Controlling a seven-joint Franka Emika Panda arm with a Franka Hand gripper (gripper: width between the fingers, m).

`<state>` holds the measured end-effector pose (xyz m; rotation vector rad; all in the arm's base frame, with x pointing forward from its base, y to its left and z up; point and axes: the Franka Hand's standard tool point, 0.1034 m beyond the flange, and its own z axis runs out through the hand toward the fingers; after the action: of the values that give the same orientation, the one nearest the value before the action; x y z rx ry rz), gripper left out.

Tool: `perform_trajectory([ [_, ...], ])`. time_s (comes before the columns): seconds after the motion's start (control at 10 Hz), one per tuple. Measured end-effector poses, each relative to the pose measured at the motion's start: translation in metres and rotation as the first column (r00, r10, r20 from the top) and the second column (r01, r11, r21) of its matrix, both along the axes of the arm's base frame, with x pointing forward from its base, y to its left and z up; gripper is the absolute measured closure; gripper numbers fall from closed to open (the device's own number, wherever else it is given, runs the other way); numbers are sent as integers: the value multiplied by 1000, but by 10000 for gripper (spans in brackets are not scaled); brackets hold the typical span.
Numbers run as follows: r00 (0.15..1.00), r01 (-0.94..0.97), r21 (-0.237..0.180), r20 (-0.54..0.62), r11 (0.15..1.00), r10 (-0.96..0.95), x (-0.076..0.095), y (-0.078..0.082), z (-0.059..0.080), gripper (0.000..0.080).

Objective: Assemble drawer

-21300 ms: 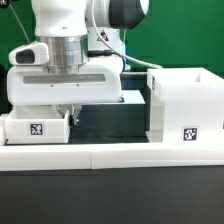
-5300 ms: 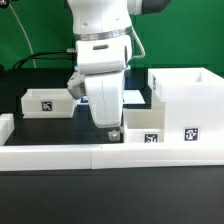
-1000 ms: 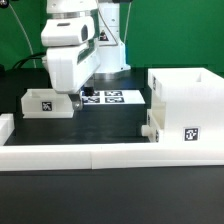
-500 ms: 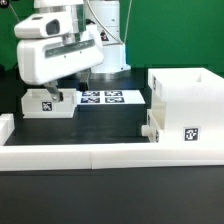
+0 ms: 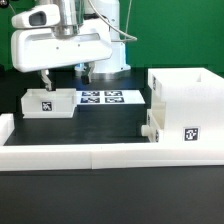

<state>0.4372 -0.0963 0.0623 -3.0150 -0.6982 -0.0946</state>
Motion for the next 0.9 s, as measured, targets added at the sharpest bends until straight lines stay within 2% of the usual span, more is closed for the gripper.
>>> perform_trajectory([
  [0.4,964,266,16,-4,964,-266,-6,2,-4,150],
  [0.5,919,393,16,-23,919,-393,-25,8,-14,150],
  [0.6,888,460,16,-36,888,-459,-34,11,-18,150],
  [0.7,861,507,18,-33,861,-507,-39,13,-21,150],
  [0.9,878,478,14,-26,878,-477,-49,9,-31,150],
])
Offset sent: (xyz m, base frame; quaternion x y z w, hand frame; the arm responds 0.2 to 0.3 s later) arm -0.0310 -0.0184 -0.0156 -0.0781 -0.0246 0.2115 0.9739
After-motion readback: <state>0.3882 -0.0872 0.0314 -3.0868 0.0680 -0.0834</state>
